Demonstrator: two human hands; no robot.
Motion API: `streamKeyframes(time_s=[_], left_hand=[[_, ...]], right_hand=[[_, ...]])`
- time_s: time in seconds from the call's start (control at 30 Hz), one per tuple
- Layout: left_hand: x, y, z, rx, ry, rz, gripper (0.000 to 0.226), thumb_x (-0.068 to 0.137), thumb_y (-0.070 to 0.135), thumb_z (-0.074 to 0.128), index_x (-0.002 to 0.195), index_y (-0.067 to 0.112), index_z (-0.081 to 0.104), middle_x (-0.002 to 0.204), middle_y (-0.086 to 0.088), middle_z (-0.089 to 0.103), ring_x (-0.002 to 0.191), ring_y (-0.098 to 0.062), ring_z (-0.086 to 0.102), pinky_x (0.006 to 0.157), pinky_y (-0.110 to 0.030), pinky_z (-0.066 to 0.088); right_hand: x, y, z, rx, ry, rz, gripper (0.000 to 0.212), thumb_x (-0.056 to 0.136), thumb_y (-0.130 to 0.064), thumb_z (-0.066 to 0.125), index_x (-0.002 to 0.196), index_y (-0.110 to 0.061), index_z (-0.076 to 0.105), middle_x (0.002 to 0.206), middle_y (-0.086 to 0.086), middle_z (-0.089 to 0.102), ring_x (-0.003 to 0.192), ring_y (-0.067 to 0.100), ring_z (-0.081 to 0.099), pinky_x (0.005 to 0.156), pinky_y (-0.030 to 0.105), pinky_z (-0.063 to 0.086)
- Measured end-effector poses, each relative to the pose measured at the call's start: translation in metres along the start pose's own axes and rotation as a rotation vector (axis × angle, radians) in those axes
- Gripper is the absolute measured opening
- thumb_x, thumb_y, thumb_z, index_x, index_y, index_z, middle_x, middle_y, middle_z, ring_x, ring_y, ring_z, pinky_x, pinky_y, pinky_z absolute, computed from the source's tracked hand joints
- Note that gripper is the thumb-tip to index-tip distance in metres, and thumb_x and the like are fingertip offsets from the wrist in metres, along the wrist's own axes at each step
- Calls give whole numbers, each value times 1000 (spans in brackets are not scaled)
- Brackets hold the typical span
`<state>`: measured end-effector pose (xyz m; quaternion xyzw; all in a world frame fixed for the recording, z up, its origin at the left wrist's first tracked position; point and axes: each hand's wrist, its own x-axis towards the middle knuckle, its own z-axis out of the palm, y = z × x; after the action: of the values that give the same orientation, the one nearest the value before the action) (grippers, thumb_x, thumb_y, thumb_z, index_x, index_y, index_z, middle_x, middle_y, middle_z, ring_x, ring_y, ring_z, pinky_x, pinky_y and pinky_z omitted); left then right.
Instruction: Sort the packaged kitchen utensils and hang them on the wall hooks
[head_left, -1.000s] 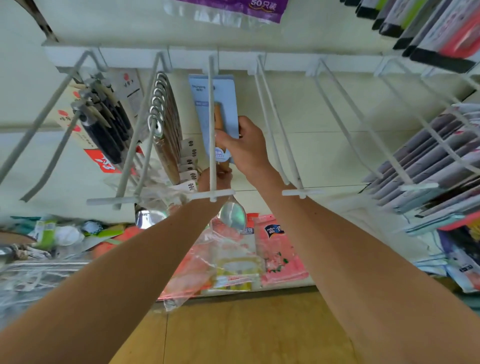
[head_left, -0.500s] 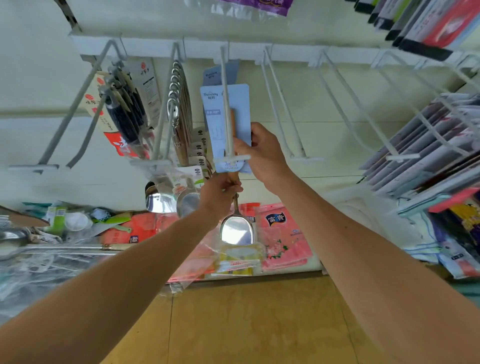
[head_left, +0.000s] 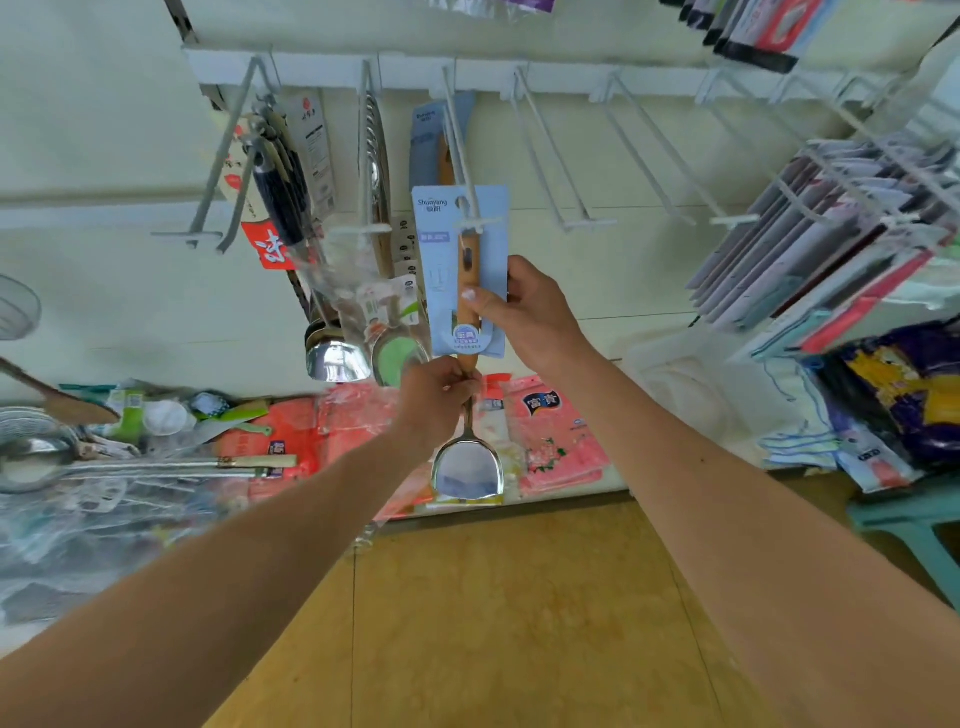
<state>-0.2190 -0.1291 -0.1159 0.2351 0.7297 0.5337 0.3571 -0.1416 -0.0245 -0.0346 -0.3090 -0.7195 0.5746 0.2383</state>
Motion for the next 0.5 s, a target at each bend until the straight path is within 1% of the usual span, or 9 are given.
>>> streamKeyframes(time_s=[0.1,0.17,0.2,0.27,0.33,0.4,0.5], left_hand=[[-17,-4,-2,36,-14,19,5,85,-5,65,86,-1,67,90,-29,67,74,-32,61,83,-54,55],[-26,-7,-3,65,-20,20,3,85,-2,66,88,-1,67,91,-25,69,76,-33,64,83,-54,55],[-30,-8,-4,74,-22,20,3,85,-1,66,88,0,67,90,-24,70,76,-32,65,83,-53,55],[-41,-8,-4,72,-32,20,3,85,-2,66,86,1,67,90,-24,69,75,-29,64,84,-53,55],[-52,-8,-4,58,-45,23,9,83,-2,67,80,5,67,90,-27,69,75,-36,64,84,-55,54],[-63,-9,-7,52,-63,27,10,83,-2,69,78,6,66,89,-27,69,78,-40,65,84,-56,54],[-80,-10,-20,15,-72,23,3,83,-3,68,86,-3,67,86,-26,68,76,-32,63,85,-54,55]], right_hand=[[-19,-2,1,3,13,4,27,92,-13,68,115,0,60,111,16,69,104,30,66,94,49,53],[-32,-3,1,7,25,-1,25,92,-12,67,114,-1,60,111,15,69,101,27,67,93,47,53],[-37,-3,2,15,32,-1,25,92,-11,67,114,-1,61,110,15,69,100,26,66,92,46,53],[-49,-5,1,30,43,0,24,92,-10,67,114,-2,61,111,16,69,98,22,66,91,44,54],[-61,-8,2,35,47,0,21,92,-9,67,111,-4,61,109,15,69,94,19,65,88,39,54],[-71,-12,5,25,43,3,18,91,-10,67,109,-7,61,102,9,69,88,15,64,83,34,54],[-84,-20,16,16,35,8,19,91,-11,68,108,-7,61,96,2,68,84,12,64,82,34,54]])
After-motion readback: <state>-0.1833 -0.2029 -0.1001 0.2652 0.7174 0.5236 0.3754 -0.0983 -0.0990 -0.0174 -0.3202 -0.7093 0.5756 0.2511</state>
